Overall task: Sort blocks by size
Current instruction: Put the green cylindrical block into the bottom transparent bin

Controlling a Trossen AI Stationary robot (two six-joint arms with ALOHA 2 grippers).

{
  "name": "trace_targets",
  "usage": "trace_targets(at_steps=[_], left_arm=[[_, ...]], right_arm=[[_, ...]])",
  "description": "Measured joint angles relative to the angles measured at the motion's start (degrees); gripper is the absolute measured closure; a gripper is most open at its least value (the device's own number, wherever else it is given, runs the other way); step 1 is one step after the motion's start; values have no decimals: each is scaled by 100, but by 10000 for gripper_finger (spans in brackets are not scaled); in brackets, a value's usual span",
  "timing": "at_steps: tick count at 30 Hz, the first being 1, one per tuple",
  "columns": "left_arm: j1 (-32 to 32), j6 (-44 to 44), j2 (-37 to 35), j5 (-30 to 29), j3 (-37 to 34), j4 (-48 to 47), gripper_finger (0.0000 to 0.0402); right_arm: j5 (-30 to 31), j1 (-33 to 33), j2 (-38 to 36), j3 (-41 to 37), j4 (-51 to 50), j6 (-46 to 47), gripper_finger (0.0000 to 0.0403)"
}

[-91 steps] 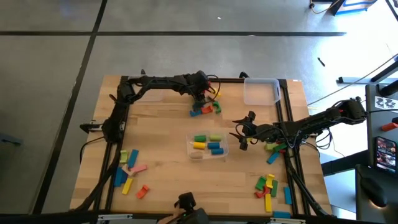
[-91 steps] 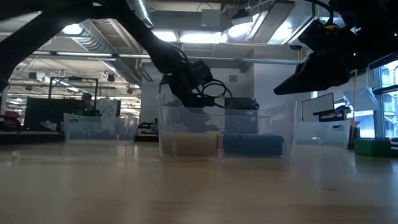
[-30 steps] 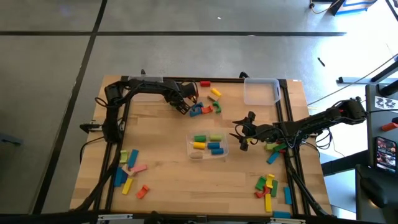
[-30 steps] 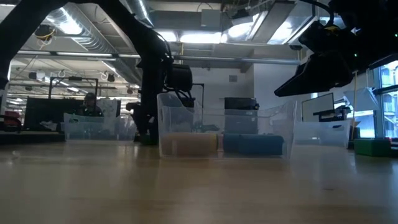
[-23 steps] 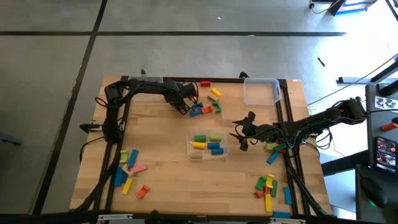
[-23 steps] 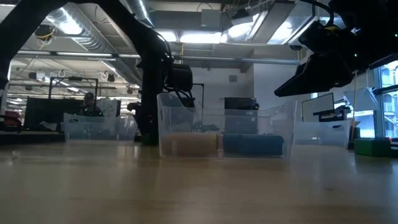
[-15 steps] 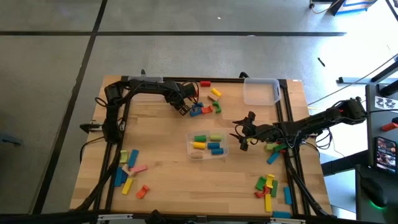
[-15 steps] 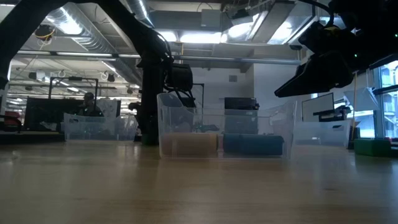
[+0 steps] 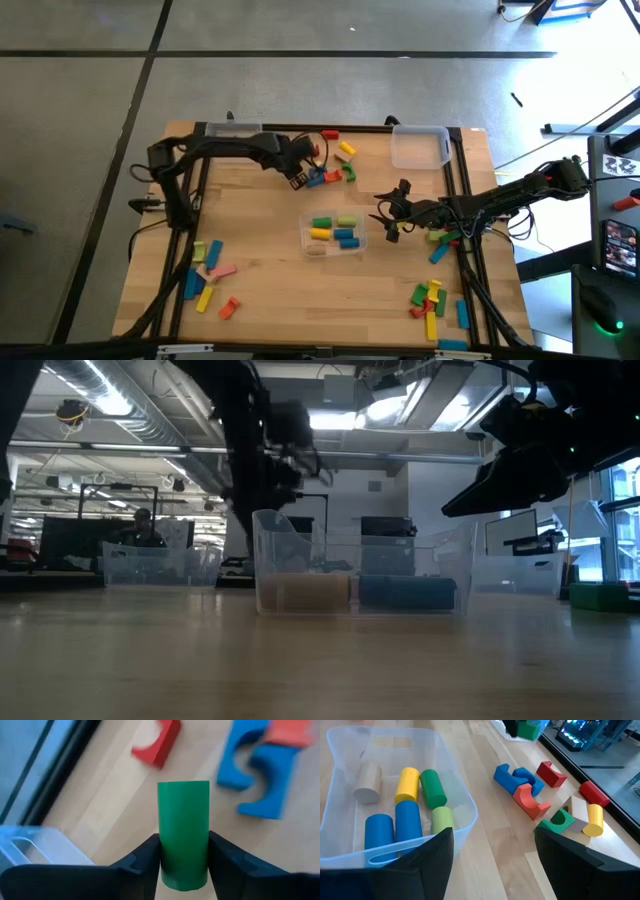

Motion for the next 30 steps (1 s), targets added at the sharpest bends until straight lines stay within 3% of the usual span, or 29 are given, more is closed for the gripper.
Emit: trace_targets(at_steps=[4,13,24,30], left_arm=[[-376,213,-338,81,0,110,263],[-1174,832,-498,1193,9,790,261],[-1832,1314,-470,1883,9,1668,259],[-2019,1319,-466,1965,-112,1925,259]], right_arm=[[0,0,0,0,-4,-1,130],[0,0,0,0,4,0,130],[0,0,0,0,5,2,130],[0,0,1,0,-2,1,130]])
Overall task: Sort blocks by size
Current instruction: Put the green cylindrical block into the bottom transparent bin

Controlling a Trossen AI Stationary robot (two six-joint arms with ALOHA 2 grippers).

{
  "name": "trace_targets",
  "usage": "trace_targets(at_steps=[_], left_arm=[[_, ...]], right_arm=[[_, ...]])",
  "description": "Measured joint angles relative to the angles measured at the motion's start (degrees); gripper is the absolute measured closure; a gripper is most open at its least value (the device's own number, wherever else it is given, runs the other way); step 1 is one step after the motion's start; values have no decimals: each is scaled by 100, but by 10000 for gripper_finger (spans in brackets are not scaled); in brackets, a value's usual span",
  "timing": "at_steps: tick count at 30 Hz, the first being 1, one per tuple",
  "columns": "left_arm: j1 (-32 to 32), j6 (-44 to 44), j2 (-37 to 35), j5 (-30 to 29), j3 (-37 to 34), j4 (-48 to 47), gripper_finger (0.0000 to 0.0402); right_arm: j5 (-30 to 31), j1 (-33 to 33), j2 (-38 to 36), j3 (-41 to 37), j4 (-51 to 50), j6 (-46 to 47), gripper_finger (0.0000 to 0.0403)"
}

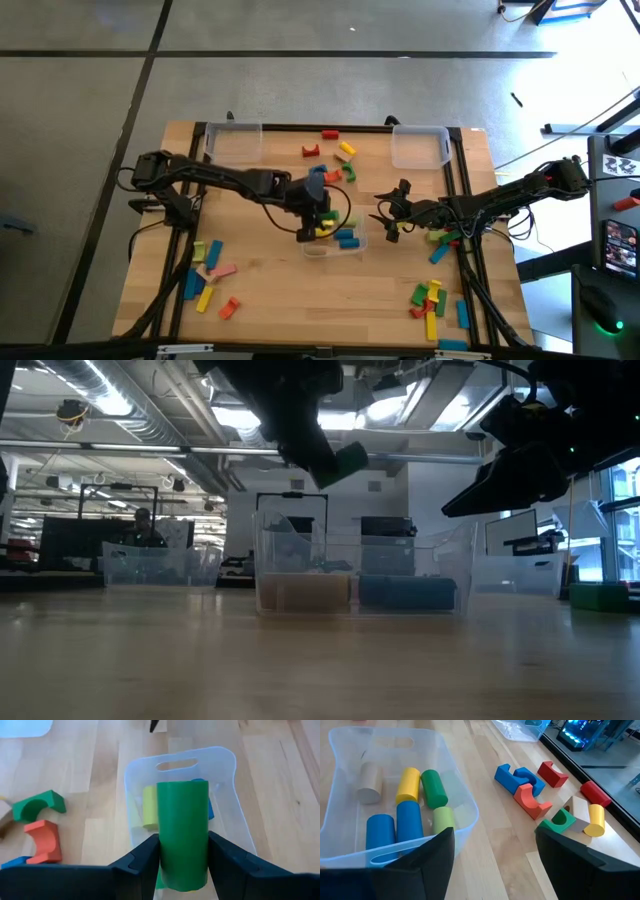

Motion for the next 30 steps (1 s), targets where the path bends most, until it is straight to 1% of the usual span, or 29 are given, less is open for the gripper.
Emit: trace_targets(at_steps=[5,9,16,20,25,27,30], left_arm=[[-89,12,0,-2,-368,547,259],[-90,-92,2,0,-572,620,259],[-88,-176,2,-1,-952,1091,259],[-75,-115,2,0,-1110,1171,258],[-68,-136,2,-6,-1118,1210,258],[-59,-165,2,-33,-1118,1208,253],[-53,-176,2,-42,-1118,1192,231]], right_arm=[[0,0,1,0,0,0,130],[0,0,1,0,0,1,130],[0,0,0,0,4,1,130],[0,0,1,0,4,1,130],[0,0,1,0,3,1,130],[0,0,1,0,4,1,130],[0,0,1,0,3,1,130]])
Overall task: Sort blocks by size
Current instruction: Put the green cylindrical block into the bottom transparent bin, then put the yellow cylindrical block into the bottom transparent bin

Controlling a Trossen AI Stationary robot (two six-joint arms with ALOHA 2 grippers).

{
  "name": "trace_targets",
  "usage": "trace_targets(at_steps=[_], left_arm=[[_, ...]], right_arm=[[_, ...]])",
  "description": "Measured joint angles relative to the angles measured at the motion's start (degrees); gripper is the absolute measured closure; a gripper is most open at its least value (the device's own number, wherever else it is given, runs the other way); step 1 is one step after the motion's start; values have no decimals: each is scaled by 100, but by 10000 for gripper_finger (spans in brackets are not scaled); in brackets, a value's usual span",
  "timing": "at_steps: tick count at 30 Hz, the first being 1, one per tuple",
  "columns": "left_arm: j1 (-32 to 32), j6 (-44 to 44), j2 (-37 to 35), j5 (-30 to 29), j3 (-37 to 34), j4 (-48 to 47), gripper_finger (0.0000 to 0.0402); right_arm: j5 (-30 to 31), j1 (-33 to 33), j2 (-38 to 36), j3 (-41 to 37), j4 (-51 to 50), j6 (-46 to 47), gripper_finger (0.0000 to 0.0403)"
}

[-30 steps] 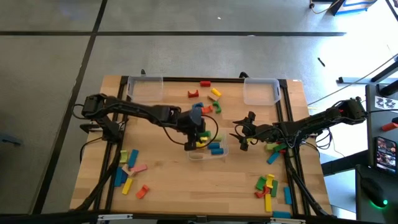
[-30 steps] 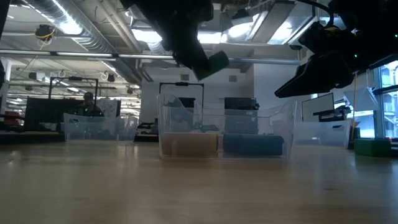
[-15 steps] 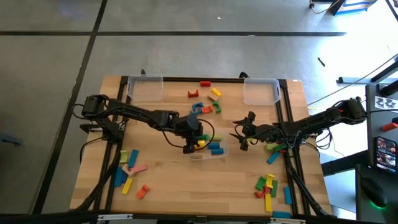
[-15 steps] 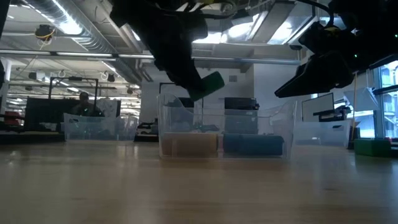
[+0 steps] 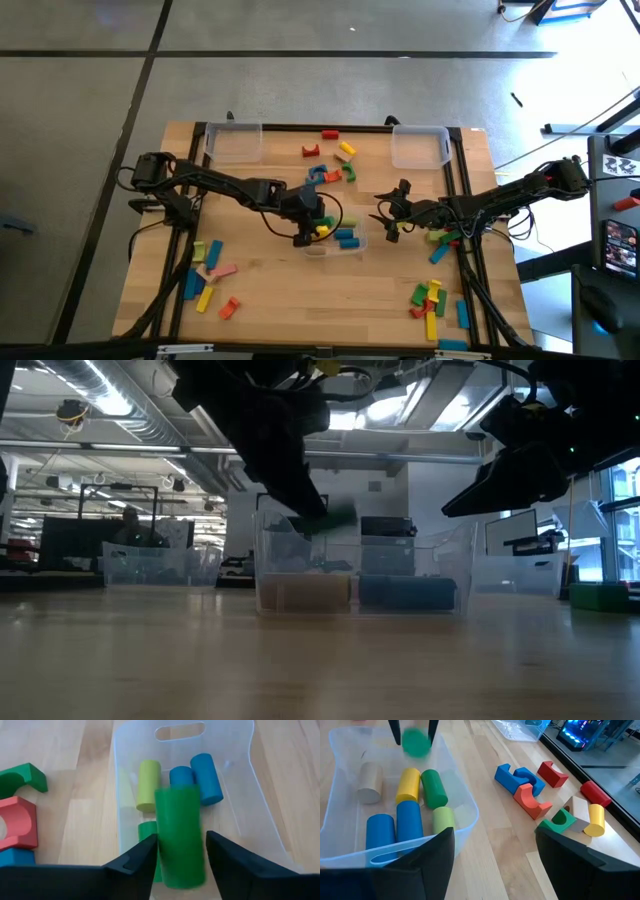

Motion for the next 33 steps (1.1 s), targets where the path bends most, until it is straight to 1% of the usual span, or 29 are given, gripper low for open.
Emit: trace_targets(at_steps=[5,8,13,17,21,30,33], left_arm=[[0,-14,0,0,0,-10,187],[4,-28,0,-2,40,-44,175],[31,4,0,-4,334,-154,172],[122,-2,0,-37,692,-658,172],[228,-26,0,-320,940,-1004,172],[767,-95,0,-778,984,-579,174],[1015,-161,-2,-812,984,-449,181]], right_arm=[[0,0,0,0,0,0,130],[0,0,0,0,1,0,130],[0,0,0,0,2,0,130],[0,0,0,0,0,-2,130],[1,0,0,0,0,-2,130],[2,0,0,0,1,-3,130],[2,0,0,0,2,-4,130]])
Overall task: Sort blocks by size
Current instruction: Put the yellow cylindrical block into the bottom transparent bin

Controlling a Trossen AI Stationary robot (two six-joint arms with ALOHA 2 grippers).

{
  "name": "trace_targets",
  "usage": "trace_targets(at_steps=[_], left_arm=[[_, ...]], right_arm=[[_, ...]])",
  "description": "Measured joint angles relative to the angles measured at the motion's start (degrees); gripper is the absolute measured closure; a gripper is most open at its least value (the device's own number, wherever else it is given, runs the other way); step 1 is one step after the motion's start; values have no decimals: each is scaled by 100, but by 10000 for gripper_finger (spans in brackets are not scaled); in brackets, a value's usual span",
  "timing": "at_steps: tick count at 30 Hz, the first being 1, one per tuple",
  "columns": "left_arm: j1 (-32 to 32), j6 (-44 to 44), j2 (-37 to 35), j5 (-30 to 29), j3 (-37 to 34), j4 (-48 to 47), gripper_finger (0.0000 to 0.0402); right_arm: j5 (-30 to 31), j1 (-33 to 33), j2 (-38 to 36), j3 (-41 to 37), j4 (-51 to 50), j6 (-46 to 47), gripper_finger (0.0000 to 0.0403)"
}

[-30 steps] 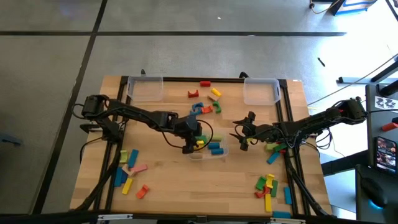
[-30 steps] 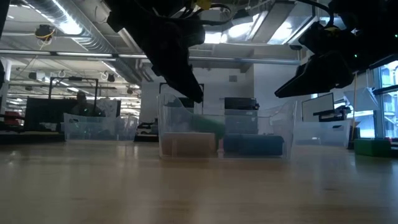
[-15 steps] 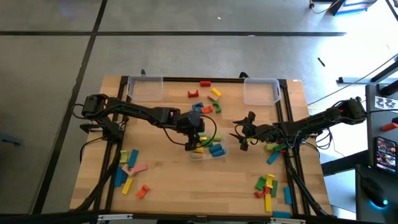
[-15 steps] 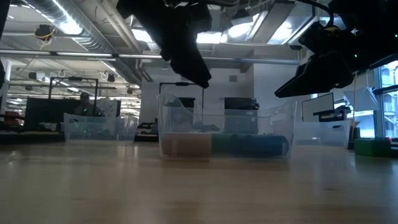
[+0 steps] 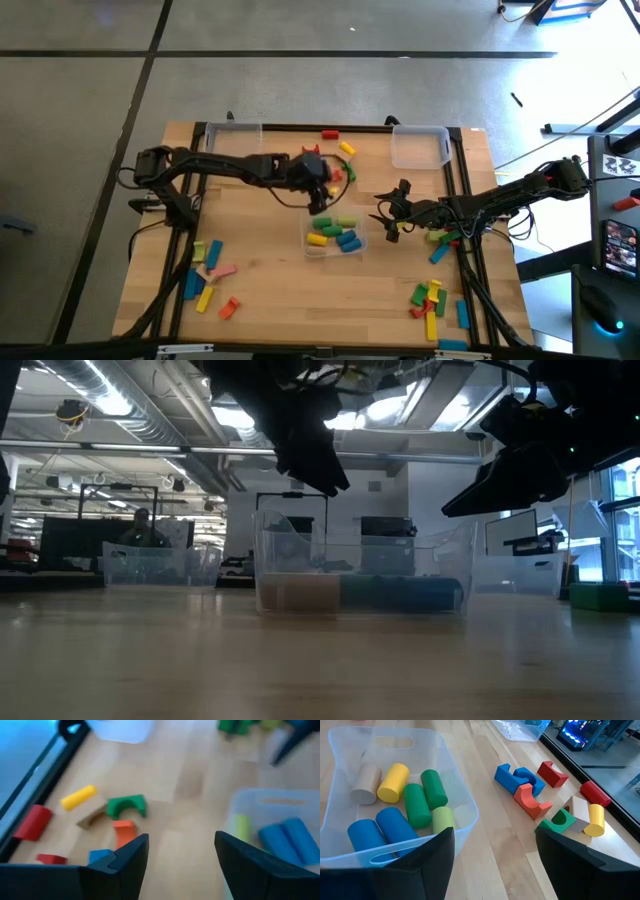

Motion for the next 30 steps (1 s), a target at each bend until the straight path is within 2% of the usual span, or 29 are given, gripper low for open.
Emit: trace_targets(at_steps=[5,9,15,18,23,30], left_arm=[[379,4,1,-4,2,-64,193],[606,52,0,-4,-29,-102,198],[805,225,-5,7,-475,182,208],[899,207,-5,75,-905,631,214],[1056,4,-22,729,-1703,1732,224],[1126,-142,-674,769,-2894,3212,235]], right_arm=[[38,0,0,0,2,-38,130],[368,-2,0,0,0,-104,130],[451,0,0,0,2,-20,130],[427,-1,0,0,4,92,130],[778,-67,0,0,113,297,130],[460,-881,2,114,127,414,130]])
